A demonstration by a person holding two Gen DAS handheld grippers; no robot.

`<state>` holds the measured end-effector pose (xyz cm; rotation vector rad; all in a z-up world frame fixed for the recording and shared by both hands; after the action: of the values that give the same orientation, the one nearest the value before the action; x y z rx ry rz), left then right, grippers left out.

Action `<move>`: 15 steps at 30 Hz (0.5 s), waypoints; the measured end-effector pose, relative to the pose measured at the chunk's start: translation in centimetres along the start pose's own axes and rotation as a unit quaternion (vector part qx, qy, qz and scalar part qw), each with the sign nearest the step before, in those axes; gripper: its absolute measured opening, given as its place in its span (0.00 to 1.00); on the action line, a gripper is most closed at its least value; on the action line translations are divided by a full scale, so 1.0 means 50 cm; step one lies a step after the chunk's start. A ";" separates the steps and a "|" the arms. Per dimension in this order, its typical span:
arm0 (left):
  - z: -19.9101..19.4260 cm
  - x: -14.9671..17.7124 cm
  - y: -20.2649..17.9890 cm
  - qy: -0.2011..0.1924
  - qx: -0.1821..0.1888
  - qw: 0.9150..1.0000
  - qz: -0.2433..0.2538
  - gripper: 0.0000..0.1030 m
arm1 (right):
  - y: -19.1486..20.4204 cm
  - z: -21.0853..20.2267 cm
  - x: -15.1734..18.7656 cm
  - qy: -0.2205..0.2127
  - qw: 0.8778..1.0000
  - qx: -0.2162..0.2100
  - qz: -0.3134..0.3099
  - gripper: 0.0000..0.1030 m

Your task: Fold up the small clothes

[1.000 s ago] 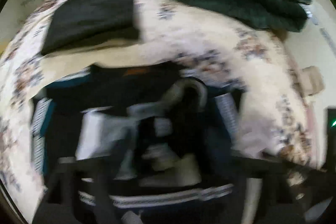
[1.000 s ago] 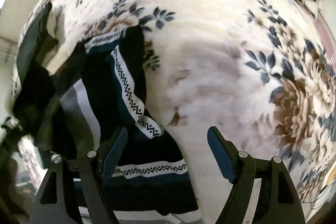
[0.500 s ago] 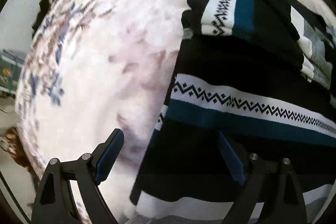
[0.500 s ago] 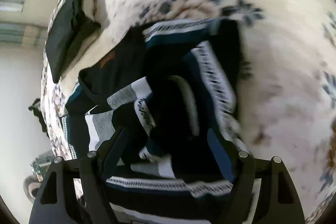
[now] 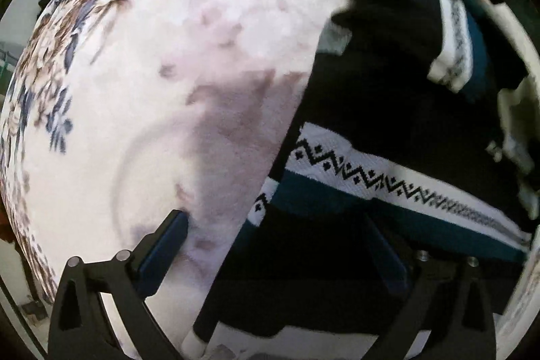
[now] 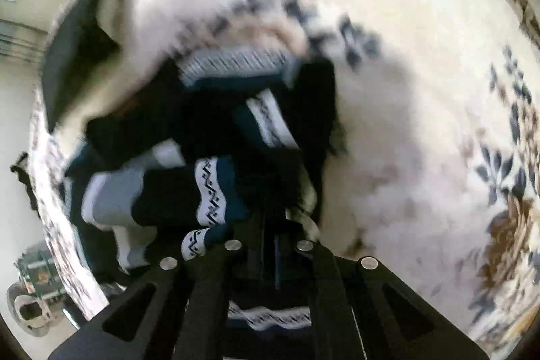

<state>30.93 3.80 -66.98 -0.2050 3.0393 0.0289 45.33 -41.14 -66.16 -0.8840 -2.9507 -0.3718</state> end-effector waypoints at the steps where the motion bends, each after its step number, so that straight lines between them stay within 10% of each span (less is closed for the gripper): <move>1: -0.021 -0.004 0.010 -0.009 0.011 1.000 -0.015 1.00 | 0.002 -0.010 0.002 0.002 1.000 0.014 -0.003 0.13; 6: -0.099 -0.056 0.050 -0.075 0.066 0.992 -0.081 1.00 | 0.094 -0.121 0.005 -0.086 0.996 -0.001 -0.035 0.43; 11: -0.086 -0.142 0.011 -0.116 0.194 0.968 -0.110 0.97 | 0.394 -0.063 0.067 -0.019 0.977 -0.071 -0.200 0.56; 14: -0.057 -0.166 0.008 -0.134 0.189 0.969 -0.090 0.69 | 0.569 0.010 0.112 0.034 0.954 -0.102 -0.279 0.56; 15: -0.059 -0.188 0.010 -0.136 0.190 0.969 -0.083 0.45 | 0.610 0.028 0.121 0.046 0.948 -0.106 -0.296 0.56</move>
<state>39.87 5.45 -63.15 -0.3843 2.6763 -0.4898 56.98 -12.90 -60.29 0.0460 -3.0618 -0.7351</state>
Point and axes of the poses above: each gripper's, at about its wrist camera, not at the fingertips, and z roughly the way its jaws point, y to its left, x to its underside, the point moved 8 cm from there along z, roughly the way its jaws point, and after that the axes turned 9 degrees about z, right-handed, at the moved point
